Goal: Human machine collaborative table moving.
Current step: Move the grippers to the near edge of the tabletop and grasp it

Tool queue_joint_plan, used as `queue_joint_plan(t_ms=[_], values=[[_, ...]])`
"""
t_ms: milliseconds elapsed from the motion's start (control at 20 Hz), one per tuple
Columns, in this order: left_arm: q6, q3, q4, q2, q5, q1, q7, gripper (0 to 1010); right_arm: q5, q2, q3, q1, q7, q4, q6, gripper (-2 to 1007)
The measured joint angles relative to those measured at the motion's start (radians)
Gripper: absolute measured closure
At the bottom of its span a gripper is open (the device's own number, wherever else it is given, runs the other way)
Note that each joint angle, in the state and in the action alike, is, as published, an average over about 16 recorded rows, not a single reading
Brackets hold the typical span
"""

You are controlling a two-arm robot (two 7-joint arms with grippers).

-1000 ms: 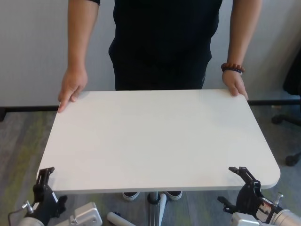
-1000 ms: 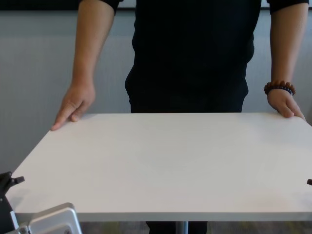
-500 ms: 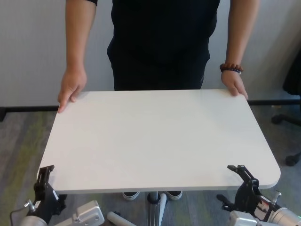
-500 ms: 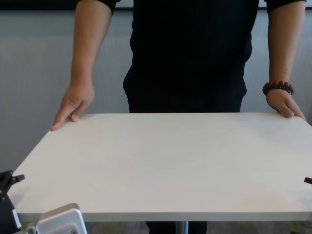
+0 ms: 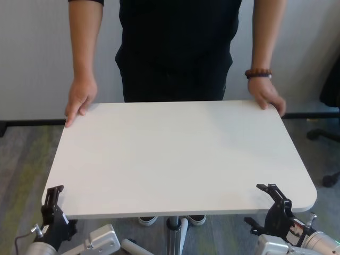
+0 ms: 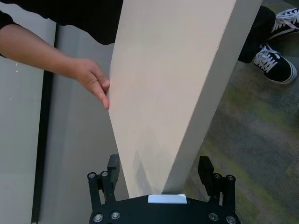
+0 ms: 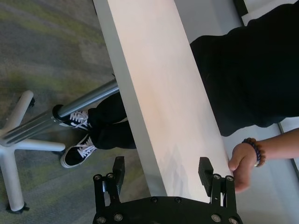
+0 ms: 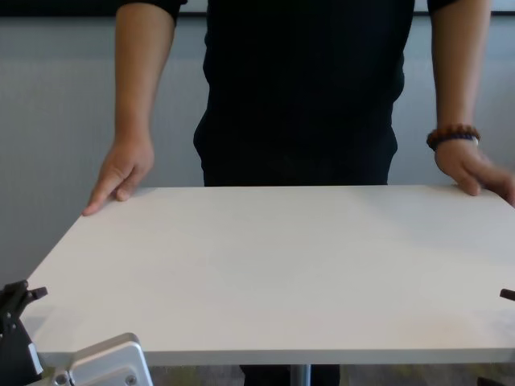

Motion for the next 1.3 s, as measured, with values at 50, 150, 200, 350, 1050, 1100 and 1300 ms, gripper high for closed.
queue_joint_plan(t_ms=[50, 150, 200, 350, 1050, 1100, 1300], values=[[-0.002, -0.001, 0.003, -0.003, 0.003, -0.001, 0.000, 25, -0.002, -0.002, 0.001, 0.001, 0.001, 0.001, -0.001, 0], [-0.007, -0.004, 0.010, -0.008, 0.008, -0.004, 0.000, 25, -0.006, -0.006, 0.004, 0.002, 0.004, 0.004, -0.003, 0], [-0.010, -0.005, 0.014, -0.011, 0.010, -0.006, 0.000, 25, -0.008, -0.008, 0.006, 0.002, 0.005, 0.005, -0.005, 0], [-0.025, -0.008, 0.025, -0.017, 0.014, -0.010, -0.002, 25, -0.016, -0.013, 0.009, 0.004, 0.008, 0.009, -0.008, 0], [-0.076, -0.016, 0.048, -0.024, 0.010, -0.017, -0.009, 25, -0.063, -0.040, 0.022, 0.012, 0.018, 0.022, -0.015, 0], [-0.076, -0.016, 0.047, -0.024, 0.010, -0.017, -0.009, 25, -0.068, -0.042, 0.022, 0.013, 0.017, 0.022, -0.014, 0], [-0.070, -0.016, 0.046, -0.023, 0.011, -0.017, -0.008, 25, -0.095, -0.042, 0.023, 0.014, 0.015, 0.020, -0.005, 0]])
